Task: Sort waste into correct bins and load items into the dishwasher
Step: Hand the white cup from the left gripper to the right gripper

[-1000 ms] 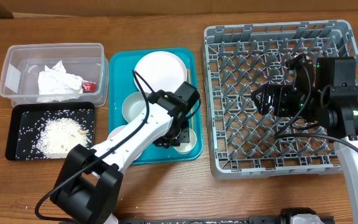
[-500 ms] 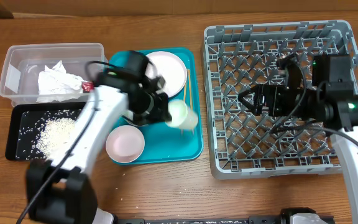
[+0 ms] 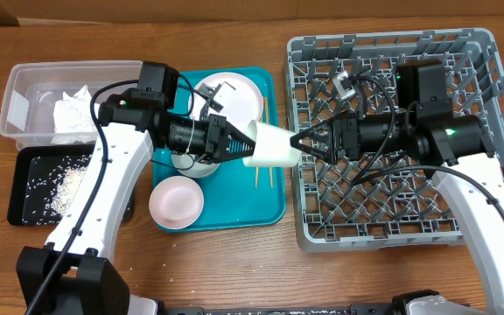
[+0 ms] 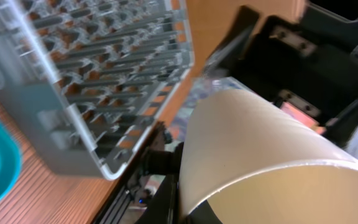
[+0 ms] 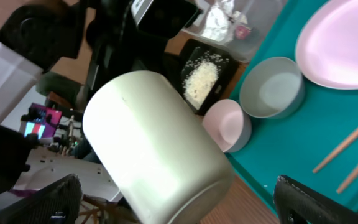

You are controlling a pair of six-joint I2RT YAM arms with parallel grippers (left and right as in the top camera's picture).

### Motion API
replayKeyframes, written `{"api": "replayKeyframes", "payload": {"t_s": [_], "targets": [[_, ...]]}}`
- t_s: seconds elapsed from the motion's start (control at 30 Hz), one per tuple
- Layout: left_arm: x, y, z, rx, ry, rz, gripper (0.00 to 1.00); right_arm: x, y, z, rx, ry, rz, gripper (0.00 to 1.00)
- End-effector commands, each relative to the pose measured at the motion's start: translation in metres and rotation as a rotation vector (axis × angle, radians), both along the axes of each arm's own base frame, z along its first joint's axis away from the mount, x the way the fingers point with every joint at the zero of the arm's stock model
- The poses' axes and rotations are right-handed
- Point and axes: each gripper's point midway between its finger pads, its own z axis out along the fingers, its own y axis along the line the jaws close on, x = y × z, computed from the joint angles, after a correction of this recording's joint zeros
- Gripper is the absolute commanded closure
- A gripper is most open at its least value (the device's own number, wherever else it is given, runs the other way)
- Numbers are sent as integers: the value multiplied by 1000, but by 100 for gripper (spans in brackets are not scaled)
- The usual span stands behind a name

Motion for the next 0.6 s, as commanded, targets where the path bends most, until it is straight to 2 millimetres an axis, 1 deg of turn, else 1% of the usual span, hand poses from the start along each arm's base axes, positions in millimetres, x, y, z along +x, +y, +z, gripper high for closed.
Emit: {"api": "replayKeyframes", "payload": {"t_s": [0.0, 0.1, 0.17, 0.3, 0.47, 0.57], "targets": [[-1, 1, 35, -166, -79, -34, 96, -5, 7, 17, 55, -30, 50, 0], [-1, 1, 49, -244, -100, -52, 96, -6, 10, 21, 68, -50, 65, 0], [-1, 1, 49, -247, -101, -53, 96, -8, 13, 26, 93, -74, 89, 1], [-1, 1, 49, -248, -99, -54, 96, -11, 20, 33, 117, -111, 124, 8], [-1, 1, 49, -248, -97, -53, 96, -16, 32, 37, 128, -154, 165, 14], [-2, 1, 49, -248, -97, -54, 96, -19, 39, 41, 138, -184, 189, 21]]}}
